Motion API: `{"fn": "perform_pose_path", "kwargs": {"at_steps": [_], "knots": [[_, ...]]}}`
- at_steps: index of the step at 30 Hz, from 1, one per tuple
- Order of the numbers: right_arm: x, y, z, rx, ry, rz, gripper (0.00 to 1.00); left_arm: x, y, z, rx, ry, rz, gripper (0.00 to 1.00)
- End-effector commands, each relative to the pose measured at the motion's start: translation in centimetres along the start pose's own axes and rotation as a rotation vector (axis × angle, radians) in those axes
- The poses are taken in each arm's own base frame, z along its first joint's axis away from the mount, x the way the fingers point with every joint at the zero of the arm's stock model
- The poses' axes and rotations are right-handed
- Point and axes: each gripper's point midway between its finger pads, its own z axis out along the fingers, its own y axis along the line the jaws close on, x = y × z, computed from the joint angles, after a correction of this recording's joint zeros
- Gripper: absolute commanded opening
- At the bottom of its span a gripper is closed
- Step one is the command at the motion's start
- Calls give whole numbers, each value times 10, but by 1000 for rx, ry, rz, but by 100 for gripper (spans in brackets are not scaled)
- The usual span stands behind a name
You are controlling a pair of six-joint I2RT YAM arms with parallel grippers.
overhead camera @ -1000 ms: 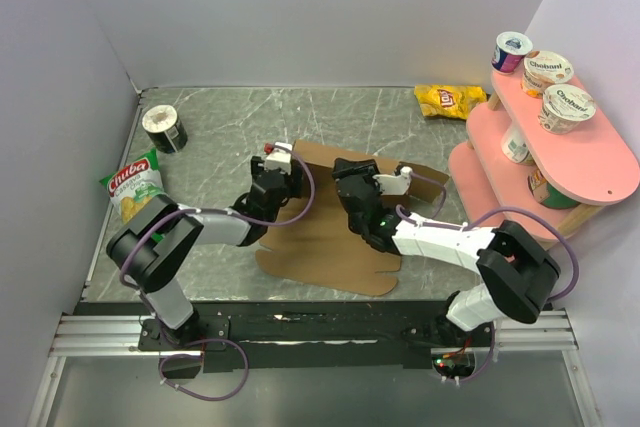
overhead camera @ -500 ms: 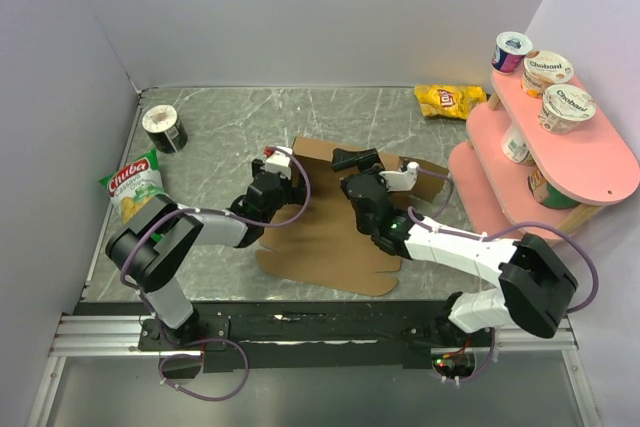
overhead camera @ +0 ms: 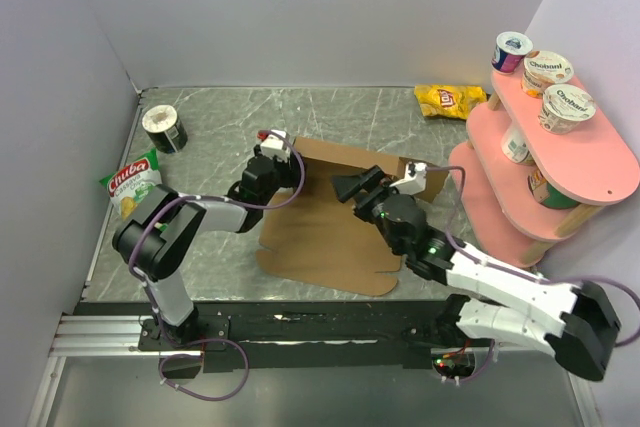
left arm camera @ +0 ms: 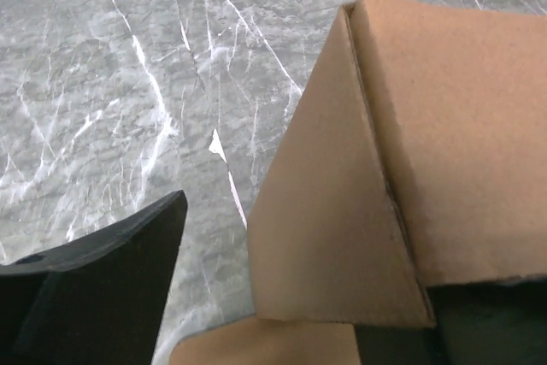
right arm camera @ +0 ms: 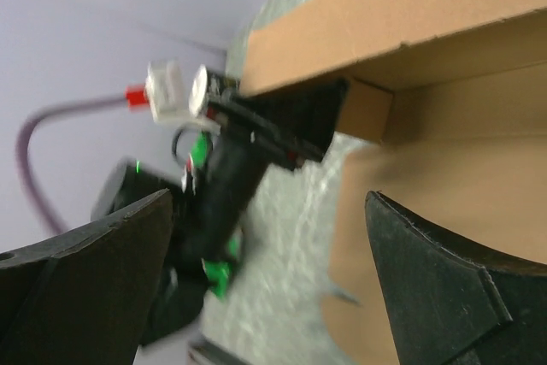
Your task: Fold the paper box
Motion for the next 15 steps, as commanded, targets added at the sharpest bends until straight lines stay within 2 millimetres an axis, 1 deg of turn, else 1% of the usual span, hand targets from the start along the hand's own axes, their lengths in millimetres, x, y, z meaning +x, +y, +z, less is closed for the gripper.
{"fn": "perform_pose_path", "kwargs": {"at_steps": [1, 2, 3, 4, 5, 6, 7, 8, 9, 10, 11, 12, 13, 14, 15], "knots": [[-15, -5, -28, -4, 40, -198, 99, -19, -8, 9, 37, -68, -13, 73], [-23, -6, -34, -1, 41, -212, 99, -19, -8, 9, 39, -69, -13, 69], [-28, -6, -35, 3, 50, -225, 100, -17, -7, 10, 35, -72, -13, 66], [-32, 6, -40, -34, 92, -231, 100, -18, -5, 11, 25, -76, -14, 62], [-44, -9, -38, 37, 97, -247, 100, -17, -4, 11, 20, -75, -19, 52], [-48, -8, -38, 44, 120, -260, 100, -18, -3, 11, 13, -78, -21, 48], [-61, 3, -40, 42, 118, -275, 99, -18, -3, 10, 11, -82, -20, 43], [-63, -6, -38, 88, 146, -292, 100, -18, -2, 9, 6, -83, -21, 35], [-65, -5, -37, 94, 154, -311, 100, -21, 0, 8, -6, -89, -26, 33], [-75, 3, -38, 88, 144, -336, 100, -20, 2, 7, -13, -81, -20, 31], [-76, -1, -35, 111, 148, -343, 100, -18, 3, 5, -20, -74, -14, 29], [-85, -4, -32, 126, 133, -340, 100, -22, 4, 2, -27, -80, -10, 27], [-86, -3, -31, 114, 139, -328, 100, -18, 10, -1, -63, -59, -7, 24], [-88, -4, -27, 107, 142, -311, 99, -16, 13, -4, -76, -42, -6, 21], [-90, 0, -23, 75, 153, -275, 99, -24, 14, -8, -89, -49, -8, 21]]}}
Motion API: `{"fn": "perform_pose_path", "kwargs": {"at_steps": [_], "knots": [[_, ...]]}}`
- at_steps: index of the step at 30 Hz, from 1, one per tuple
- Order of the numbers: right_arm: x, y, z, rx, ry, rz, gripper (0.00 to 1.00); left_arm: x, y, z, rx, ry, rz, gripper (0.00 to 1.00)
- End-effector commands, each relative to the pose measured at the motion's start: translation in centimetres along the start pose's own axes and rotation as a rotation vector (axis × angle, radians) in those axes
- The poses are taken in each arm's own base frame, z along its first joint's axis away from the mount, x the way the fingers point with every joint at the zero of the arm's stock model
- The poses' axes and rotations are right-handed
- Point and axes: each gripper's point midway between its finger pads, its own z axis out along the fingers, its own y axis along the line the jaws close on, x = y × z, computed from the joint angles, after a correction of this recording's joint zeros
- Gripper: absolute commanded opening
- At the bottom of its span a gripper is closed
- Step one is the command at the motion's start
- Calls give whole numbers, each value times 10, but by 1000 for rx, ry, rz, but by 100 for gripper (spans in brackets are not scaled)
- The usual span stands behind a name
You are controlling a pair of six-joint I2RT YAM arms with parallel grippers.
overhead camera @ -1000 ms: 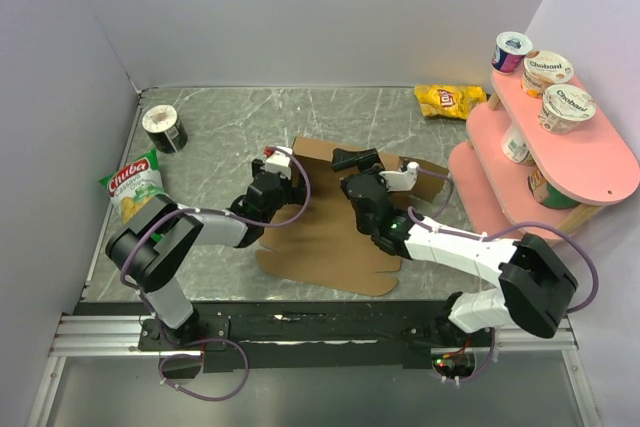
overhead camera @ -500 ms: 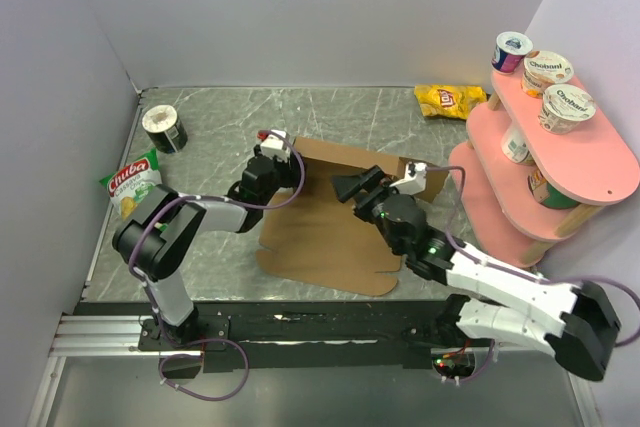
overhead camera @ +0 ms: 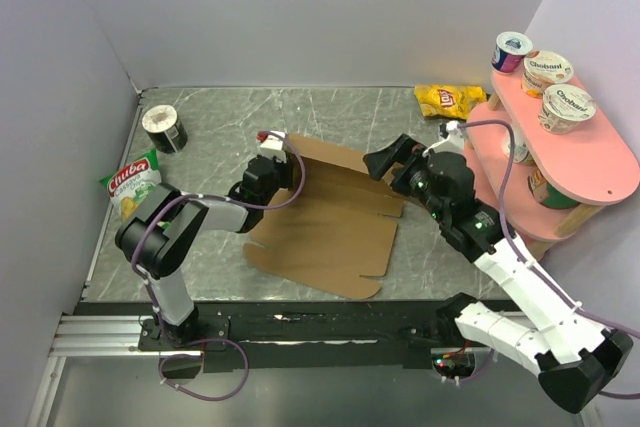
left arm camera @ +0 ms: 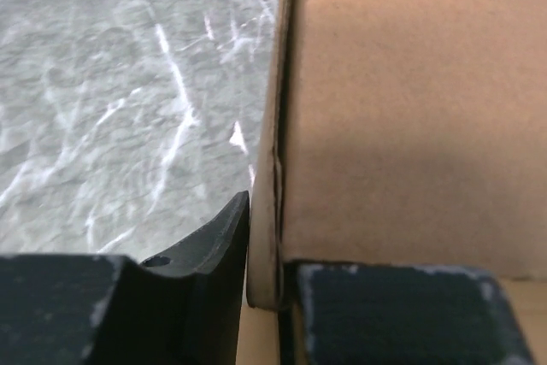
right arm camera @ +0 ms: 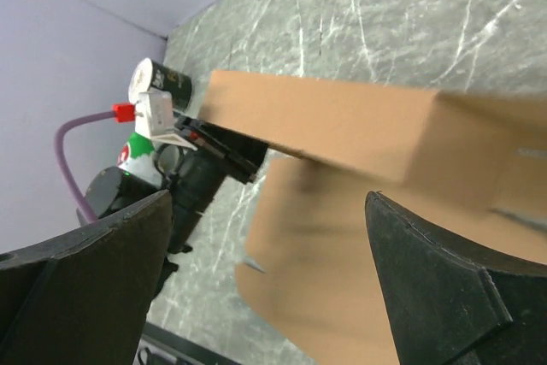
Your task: Fold the paper box
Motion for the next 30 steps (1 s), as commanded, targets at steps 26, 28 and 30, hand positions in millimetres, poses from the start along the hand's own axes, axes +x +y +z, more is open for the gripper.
{"fn": "perform_pose_path", "kwargs": {"at_steps": [26, 28, 30], "knots": [[55, -43, 37, 8, 240, 88, 96, 7, 38, -80, -225, 132, 9, 30], [55, -42, 37, 10, 244, 88, 96, 6, 36, -83, -208, 122, 8, 37], [53, -41, 37, 7, 239, 87, 96, 5, 34, -85, -190, 112, 0, 43]]}}
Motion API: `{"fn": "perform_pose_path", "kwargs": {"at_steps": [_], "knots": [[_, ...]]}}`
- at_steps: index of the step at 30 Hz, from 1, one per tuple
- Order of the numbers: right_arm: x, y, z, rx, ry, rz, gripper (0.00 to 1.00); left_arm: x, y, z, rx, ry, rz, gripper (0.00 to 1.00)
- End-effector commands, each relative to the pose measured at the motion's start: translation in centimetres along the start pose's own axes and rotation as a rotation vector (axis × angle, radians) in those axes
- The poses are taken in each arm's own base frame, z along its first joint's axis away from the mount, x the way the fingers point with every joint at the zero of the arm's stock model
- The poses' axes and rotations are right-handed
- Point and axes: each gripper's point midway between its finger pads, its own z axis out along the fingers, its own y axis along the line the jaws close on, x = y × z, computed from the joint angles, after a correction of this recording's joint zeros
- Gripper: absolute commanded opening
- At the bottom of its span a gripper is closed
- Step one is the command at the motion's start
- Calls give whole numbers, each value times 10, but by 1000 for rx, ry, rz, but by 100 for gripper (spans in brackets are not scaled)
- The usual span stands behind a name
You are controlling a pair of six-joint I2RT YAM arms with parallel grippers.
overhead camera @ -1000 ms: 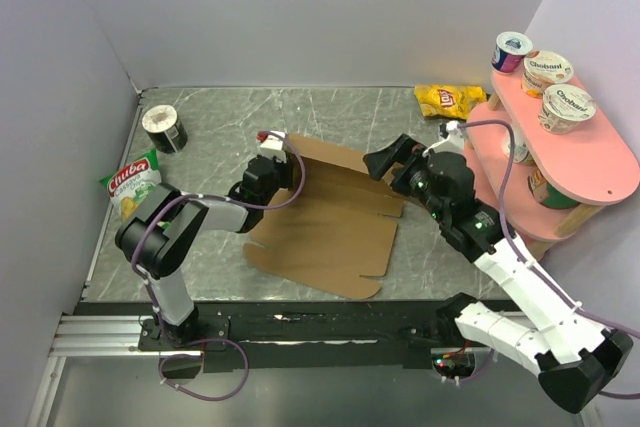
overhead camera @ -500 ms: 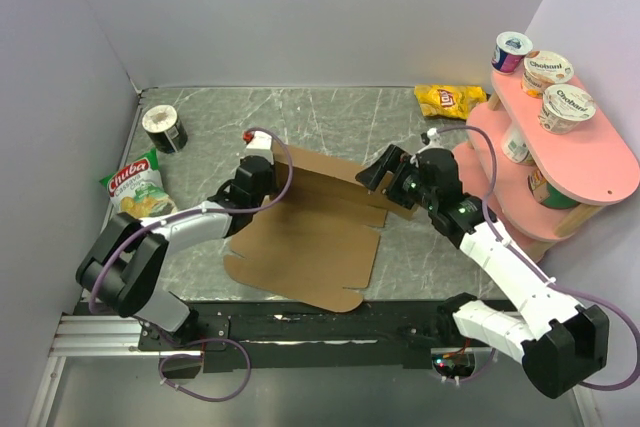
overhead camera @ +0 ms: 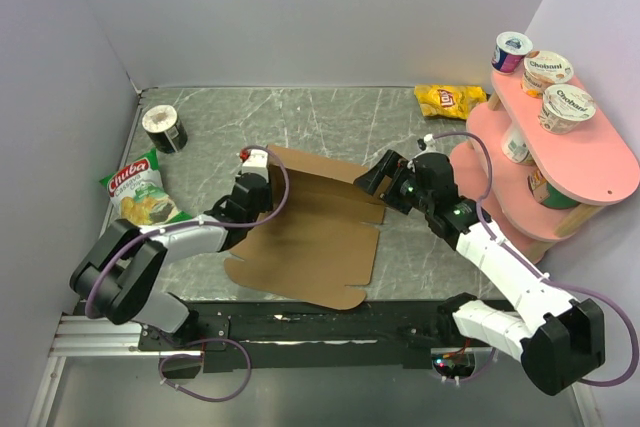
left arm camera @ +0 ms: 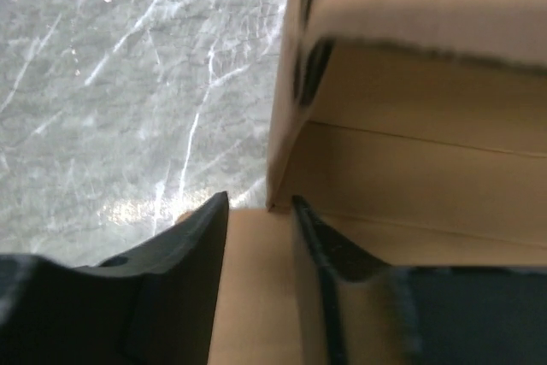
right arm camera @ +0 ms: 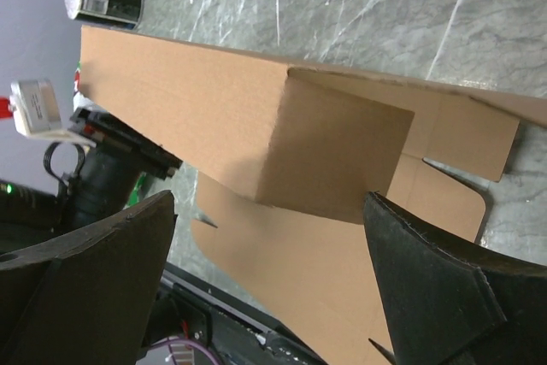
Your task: Fold the paper box
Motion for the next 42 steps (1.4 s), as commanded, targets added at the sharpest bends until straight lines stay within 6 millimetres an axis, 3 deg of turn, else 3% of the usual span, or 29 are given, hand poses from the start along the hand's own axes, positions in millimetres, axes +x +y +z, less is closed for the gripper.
{"fn": "perform_pose_path", "kwargs": {"at_steps": [1, 2, 5, 10, 12, 16, 21, 30, 42], "knots": [[-22, 13, -5, -27, -69, -15, 96, -26, -12, -9, 71, -92, -45, 47], [-23, 14, -7, -27, -74, -21, 97, -30, -13, -12, 77, -102, -51, 59], [-28, 17, -13, -25, -87, -37, 97, -33, -11, -20, 92, -116, -67, 83], [-28, 25, -20, -62, -89, -36, 97, -32, -8, -26, 231, -118, -123, 91], [-28, 29, -21, -86, -89, -32, 97, -35, -5, -26, 262, -136, -116, 90], [-26, 32, -24, -107, -93, -31, 97, -38, -16, -26, 342, -154, -113, 86], [-24, 33, -23, -129, -93, -4, 95, -42, -22, -16, 376, -169, -102, 77], [-19, 22, -1, -89, -65, 25, 94, -43, -21, 1, 345, -177, -95, 52], [-12, 12, 25, -56, -28, 61, 92, -44, -18, 7, 323, -188, -90, 36]]}}
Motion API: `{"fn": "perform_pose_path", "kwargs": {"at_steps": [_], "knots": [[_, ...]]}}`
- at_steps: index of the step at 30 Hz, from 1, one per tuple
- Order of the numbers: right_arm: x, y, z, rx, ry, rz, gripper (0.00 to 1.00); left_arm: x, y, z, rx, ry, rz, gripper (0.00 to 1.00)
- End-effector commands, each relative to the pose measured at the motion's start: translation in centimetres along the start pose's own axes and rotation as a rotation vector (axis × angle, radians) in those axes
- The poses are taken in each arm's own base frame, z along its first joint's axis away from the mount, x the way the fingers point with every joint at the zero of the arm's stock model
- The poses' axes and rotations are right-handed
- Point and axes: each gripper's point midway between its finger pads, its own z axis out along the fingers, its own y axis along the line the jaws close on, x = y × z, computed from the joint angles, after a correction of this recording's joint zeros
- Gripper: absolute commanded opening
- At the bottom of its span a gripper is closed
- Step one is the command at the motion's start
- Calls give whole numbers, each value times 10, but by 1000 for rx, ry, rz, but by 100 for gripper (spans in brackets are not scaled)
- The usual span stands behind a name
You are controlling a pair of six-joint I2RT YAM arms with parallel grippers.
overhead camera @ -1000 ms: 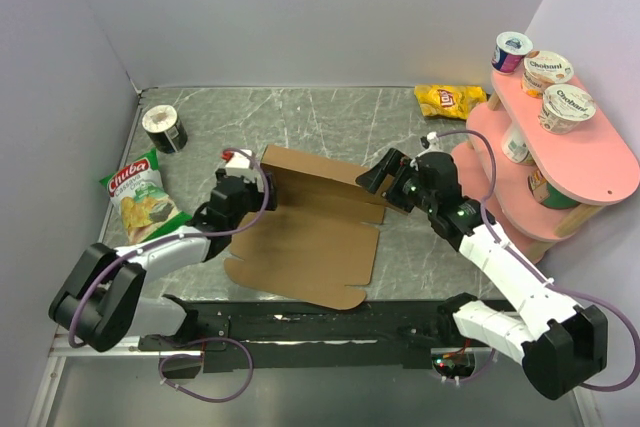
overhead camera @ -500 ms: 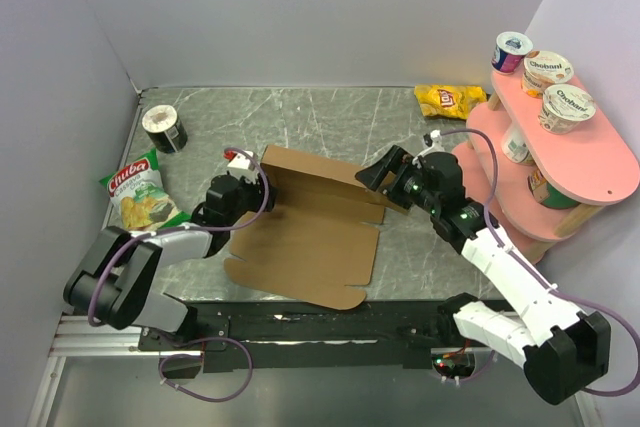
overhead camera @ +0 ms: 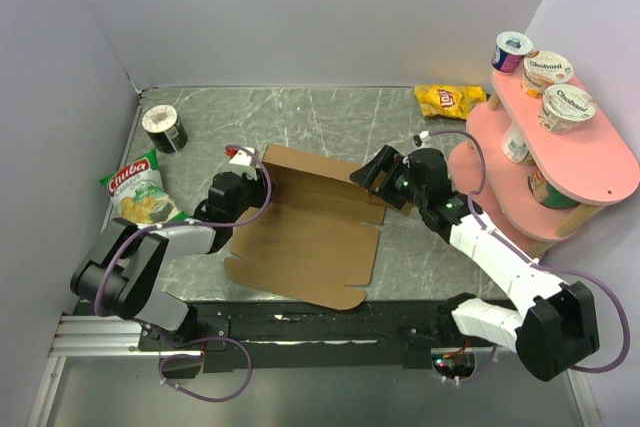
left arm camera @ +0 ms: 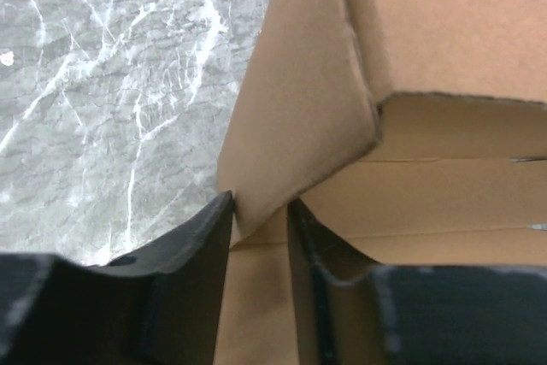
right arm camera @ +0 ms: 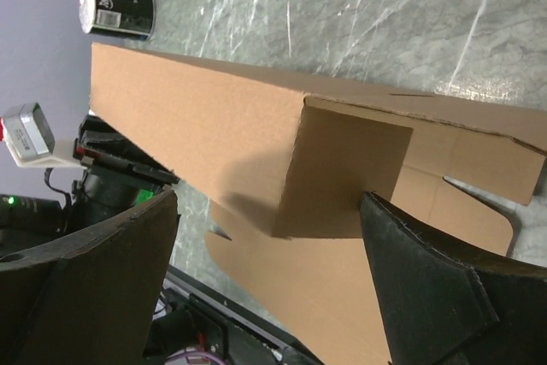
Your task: Fold the paper box
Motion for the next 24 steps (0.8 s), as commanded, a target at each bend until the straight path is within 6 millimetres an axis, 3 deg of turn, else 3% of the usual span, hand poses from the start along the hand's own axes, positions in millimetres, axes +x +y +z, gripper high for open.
{"fn": "perform_pose_path", "kwargs": {"at_steps": [1, 9, 10, 24], "knots": [[-9, 8, 8, -41, -32, 19, 92, -24, -7, 8, 17, -76, 18, 34], [-16, 10, 15, -57, -77, 62, 88, -23, -11, 8, 11, -73, 47, 25], [-20, 16, 16, -87, -96, 72, 85, -23, -12, 8, 11, -73, 49, 24], [-26, 11, 27, -105, -138, 112, 42, -21, -14, 5, -4, -67, 60, 23]]}}
